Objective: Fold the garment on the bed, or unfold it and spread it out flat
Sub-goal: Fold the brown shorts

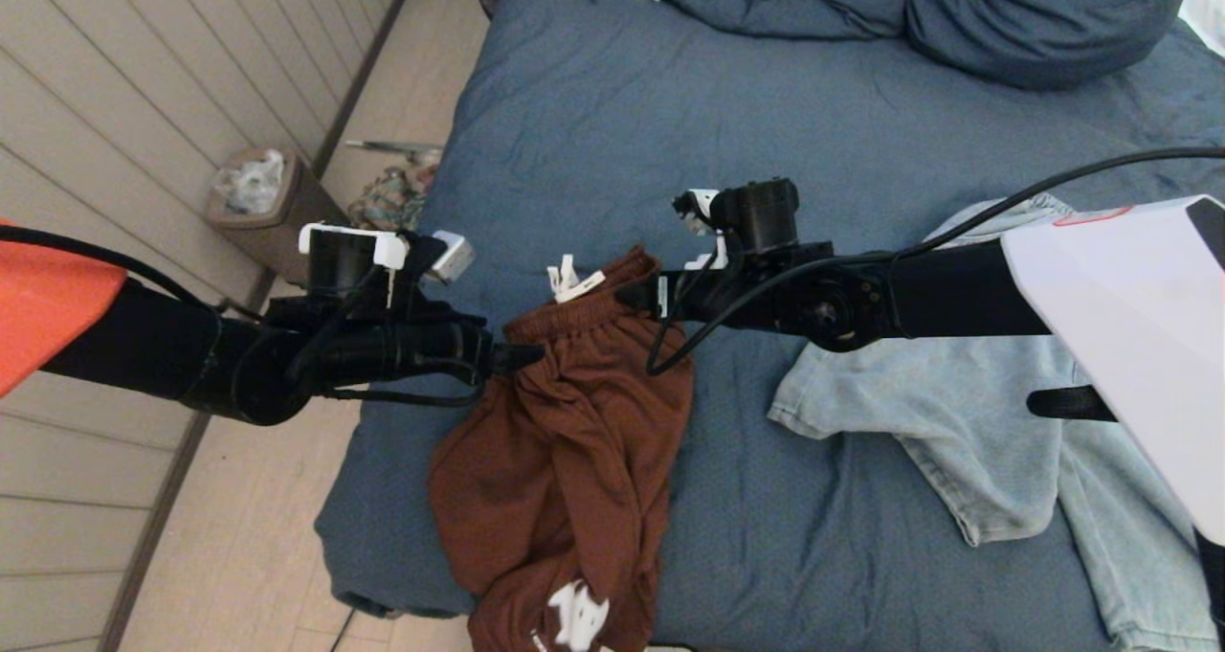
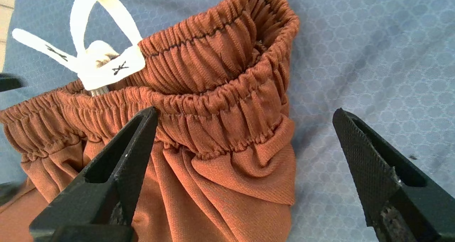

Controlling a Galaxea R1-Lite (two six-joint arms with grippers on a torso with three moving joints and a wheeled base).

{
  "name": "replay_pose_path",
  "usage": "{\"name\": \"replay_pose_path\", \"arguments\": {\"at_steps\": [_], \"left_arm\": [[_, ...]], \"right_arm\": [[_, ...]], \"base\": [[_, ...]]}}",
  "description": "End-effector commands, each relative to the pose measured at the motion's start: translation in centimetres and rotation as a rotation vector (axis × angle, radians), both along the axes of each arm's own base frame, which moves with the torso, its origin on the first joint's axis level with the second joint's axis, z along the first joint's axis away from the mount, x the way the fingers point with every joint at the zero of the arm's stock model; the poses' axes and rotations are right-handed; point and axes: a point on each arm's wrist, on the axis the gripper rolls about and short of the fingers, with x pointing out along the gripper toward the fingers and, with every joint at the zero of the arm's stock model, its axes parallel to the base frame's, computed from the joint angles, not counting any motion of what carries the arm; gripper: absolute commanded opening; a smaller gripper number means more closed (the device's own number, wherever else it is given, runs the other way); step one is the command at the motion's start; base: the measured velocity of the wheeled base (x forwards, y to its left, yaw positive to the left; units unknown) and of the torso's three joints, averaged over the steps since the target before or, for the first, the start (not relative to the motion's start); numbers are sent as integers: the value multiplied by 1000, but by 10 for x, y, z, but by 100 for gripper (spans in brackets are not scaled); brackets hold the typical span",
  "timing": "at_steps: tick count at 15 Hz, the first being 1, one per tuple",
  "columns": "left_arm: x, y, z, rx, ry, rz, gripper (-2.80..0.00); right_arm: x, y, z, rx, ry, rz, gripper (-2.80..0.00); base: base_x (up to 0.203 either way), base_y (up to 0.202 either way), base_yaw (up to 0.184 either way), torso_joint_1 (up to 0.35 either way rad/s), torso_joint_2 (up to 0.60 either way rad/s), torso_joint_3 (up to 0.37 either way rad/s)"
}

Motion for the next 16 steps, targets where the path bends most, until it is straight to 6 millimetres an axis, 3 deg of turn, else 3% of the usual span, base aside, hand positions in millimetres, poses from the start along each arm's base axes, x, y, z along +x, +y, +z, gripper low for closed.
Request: {"name": "replay_pose_path", "arguments": {"at_steps": [1,6,13,14,16], "left_arm": [[20,-6,-22,16,28,15,0],[50,-16,-40,24,26,59,0],[59,-18,-30,-12,-4,113,0],[59,-18,-28,-21,-8,117,0],[60,-18,-21,-53,-10,135,0]], "right_arm": [[-1,1,1,2,-1,2,0],[0,2,-1,10,7,2,0],[9,18,-21,28,45,5,0],[12,23,-22,65,55,-8,-280],[16,28,-28,108,78,-41,-280]], "base": [[0,0,0,0,0,0],[0,0,0,0,0,0],[0,0,0,0,0,0],[0,0,0,0,0,0],[0,0,0,0,0,0]]}}
